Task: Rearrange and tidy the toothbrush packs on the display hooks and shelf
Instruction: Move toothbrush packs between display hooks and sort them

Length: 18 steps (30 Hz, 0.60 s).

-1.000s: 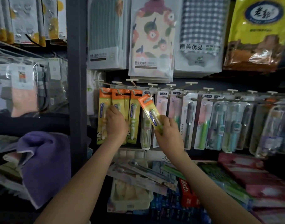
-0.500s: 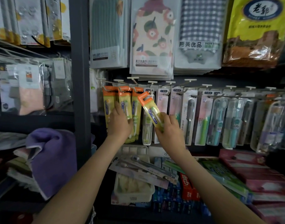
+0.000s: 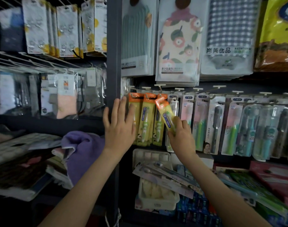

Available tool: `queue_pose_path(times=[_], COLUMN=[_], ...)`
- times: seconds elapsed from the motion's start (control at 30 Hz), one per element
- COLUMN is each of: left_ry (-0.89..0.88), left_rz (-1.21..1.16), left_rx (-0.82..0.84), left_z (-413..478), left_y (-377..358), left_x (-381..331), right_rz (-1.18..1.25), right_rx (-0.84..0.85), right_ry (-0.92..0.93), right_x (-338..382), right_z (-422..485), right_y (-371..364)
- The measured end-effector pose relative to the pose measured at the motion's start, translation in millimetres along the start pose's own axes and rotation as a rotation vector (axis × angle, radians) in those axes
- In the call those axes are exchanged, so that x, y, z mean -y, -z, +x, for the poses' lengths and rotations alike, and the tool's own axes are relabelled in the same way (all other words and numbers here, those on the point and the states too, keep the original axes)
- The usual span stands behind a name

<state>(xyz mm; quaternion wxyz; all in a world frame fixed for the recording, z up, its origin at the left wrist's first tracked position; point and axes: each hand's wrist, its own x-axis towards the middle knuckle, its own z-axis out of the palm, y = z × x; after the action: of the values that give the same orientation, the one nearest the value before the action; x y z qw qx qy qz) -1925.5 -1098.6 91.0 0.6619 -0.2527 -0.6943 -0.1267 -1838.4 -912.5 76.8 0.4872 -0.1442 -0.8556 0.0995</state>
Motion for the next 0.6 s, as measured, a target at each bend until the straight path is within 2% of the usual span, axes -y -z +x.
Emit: queue_pose_path(times=[0.23,0.43,0.6], left_ry=[-0.05,-0.035,-0.056], left_rz=[0.027,0.03,0.032], left_rx=[0.046,0.055,0.044], left_z=[-8,-5,-7], left_y=[-11,-13,-14], left_x=[3,1,3], right_rz=[-0.09,-0.089,-0.129], right_rx=[-0.055,-0.042,-0.062], right_ry=[0.072,0.026,0.07], right_x=[-7,-4,6], right_z=[-4,5,3], right_y=[-10,-13,-22])
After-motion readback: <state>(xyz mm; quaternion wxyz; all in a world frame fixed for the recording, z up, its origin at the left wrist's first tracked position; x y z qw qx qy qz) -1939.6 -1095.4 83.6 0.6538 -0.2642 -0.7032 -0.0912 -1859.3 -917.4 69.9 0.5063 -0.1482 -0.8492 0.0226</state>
